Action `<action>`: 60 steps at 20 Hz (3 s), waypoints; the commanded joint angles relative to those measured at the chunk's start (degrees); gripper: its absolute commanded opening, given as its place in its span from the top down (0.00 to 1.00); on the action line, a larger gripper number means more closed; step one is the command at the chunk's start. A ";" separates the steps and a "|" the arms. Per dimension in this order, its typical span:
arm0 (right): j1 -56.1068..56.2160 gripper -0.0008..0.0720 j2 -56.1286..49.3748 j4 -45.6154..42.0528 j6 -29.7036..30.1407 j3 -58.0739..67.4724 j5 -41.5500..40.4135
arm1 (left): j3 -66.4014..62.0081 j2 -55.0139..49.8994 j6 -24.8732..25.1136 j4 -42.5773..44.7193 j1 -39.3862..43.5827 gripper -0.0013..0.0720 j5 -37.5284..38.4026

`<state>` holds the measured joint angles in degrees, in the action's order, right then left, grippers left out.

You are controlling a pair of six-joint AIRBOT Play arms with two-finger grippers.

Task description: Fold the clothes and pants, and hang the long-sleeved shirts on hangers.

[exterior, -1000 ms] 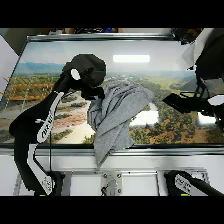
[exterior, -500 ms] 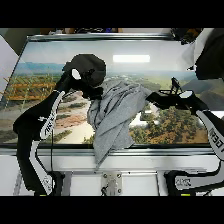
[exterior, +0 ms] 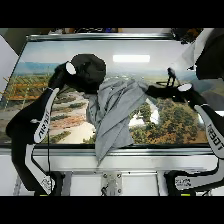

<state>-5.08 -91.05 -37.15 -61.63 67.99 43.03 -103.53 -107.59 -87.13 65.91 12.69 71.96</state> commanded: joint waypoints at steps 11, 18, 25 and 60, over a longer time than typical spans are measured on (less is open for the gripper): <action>-1.20 0.96 16.46 -15.65 -5.70 47.52 12.57 | 2.03 42.82 0.79 9.70 1.49 0.96 -30.38; 13.09 0.96 18.78 -44.30 -8.52 18.69 22.80 | 33.88 43.67 -0.90 13.86 1.64 0.96 -18.75; 17.05 0.92 36.50 -44.35 -12.22 -9.16 34.47 | 54.75 56.52 -0.90 13.40 10.36 0.86 -4.79; -5.77 0.17 36.61 -26.99 -2.58 -39.28 25.11 | 23.52 14.78 12.11 -4.20 11.47 0.96 7.56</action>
<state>-10.13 -50.92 -67.94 -67.72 31.57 72.66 -77.49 -92.73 -75.13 61.93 24.71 77.84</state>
